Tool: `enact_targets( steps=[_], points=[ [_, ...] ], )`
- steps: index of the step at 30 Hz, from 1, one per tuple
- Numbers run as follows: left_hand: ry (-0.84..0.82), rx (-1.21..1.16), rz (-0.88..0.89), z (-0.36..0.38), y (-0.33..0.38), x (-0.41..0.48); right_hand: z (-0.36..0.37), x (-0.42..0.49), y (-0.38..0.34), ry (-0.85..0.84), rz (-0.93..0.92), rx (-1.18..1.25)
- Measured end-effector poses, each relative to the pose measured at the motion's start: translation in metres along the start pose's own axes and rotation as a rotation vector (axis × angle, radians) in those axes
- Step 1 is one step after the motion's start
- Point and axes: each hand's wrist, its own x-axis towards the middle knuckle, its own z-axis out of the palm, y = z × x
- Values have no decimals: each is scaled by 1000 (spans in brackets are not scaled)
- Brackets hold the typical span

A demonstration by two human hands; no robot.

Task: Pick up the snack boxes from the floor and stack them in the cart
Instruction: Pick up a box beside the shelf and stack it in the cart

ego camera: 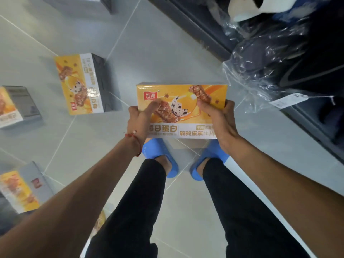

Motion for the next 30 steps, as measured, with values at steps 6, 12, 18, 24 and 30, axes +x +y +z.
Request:
enact_targets(
  steps=[6,12,18,24,30],
  points=[
    [36,-108,-5,-34,25,-91,-19,-99,-44,52,13,50],
    [27,-211,45,-64,45,-182,-47,-192,-93,64,-6,153],
    [63,-332,68,-86,93,-298,-82,-275,-138,-10,-103,221],
    [22,-392,147,-107,131,-377,-113,-345,-175,-112,-254,301],
    [-95,-349,237,-127,158,-415,-128,-392,-194,-100,-379,392]
  ],
)
